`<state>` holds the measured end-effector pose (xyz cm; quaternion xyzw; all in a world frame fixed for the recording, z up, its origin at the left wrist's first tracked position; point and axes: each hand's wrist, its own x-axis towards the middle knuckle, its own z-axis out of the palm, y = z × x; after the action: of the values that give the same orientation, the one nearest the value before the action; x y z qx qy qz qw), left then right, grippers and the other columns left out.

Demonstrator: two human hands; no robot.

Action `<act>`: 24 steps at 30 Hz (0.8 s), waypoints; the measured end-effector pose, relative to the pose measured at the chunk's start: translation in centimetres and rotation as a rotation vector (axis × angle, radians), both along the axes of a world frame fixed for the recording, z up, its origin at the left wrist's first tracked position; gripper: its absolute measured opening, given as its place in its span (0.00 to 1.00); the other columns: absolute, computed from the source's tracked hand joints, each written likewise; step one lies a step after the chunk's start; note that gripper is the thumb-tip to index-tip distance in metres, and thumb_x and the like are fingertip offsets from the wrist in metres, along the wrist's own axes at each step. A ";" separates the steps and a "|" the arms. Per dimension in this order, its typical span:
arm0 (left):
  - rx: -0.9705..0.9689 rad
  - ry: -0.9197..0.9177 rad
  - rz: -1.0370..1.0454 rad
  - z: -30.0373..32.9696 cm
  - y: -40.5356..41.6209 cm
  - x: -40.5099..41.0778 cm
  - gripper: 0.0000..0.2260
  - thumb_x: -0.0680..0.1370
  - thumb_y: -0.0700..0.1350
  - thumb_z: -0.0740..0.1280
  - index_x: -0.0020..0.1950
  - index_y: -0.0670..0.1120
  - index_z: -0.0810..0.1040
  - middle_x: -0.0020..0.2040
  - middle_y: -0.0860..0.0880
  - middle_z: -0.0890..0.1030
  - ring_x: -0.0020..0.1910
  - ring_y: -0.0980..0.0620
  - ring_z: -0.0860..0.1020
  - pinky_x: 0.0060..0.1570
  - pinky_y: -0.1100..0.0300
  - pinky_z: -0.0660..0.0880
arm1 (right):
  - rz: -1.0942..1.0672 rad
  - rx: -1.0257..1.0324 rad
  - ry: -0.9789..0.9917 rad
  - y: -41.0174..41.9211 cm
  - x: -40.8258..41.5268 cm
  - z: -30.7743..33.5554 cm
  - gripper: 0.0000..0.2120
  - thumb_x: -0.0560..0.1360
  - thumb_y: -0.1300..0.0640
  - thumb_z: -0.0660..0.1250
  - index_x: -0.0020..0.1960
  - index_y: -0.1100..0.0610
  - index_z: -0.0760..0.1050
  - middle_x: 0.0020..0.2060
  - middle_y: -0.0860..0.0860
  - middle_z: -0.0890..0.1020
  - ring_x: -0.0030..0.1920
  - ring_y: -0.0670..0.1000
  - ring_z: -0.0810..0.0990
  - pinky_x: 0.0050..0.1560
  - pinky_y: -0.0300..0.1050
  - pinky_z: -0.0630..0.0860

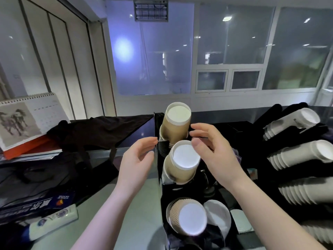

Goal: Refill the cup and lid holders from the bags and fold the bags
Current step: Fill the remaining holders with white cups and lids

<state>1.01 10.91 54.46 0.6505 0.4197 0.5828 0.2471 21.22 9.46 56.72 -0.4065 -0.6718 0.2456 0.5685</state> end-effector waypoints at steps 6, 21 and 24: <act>0.010 -0.035 -0.023 -1.2 -1.5 0.5 0.18 0.75 0.30 0.61 0.53 0.49 0.81 0.51 0.56 0.84 0.53 0.61 0.79 0.54 0.71 0.72 | 0.017 -0.088 -0.143 -0.9 -0.8 -1.7 0.16 0.73 0.51 0.62 0.61 0.42 0.74 0.53 0.37 0.80 0.56 0.39 0.76 0.55 0.36 0.71; 0.040 0.010 -0.195 -1.8 -9.1 -0.6 0.16 0.75 0.34 0.63 0.53 0.54 0.80 0.52 0.56 0.84 0.55 0.59 0.80 0.56 0.68 0.73 | -0.201 -0.126 0.004 -7.9 -1.0 -3.5 0.22 0.77 0.49 0.65 0.70 0.49 0.69 0.65 0.41 0.75 0.64 0.39 0.73 0.63 0.36 0.70; 0.036 -0.006 -0.254 -1.9 -10.5 0.5 0.15 0.73 0.38 0.61 0.53 0.53 0.80 0.52 0.58 0.83 0.55 0.59 0.80 0.55 0.69 0.73 | -0.230 -0.120 0.012 -10.6 -0.1 -3.7 0.13 0.77 0.53 0.66 0.61 0.44 0.77 0.58 0.39 0.79 0.59 0.36 0.76 0.60 0.34 0.72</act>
<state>1.52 0.43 52.57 0.7008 0.3227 0.5563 0.3086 21.17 -1.13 53.07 -0.5126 -0.6016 0.2209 0.5714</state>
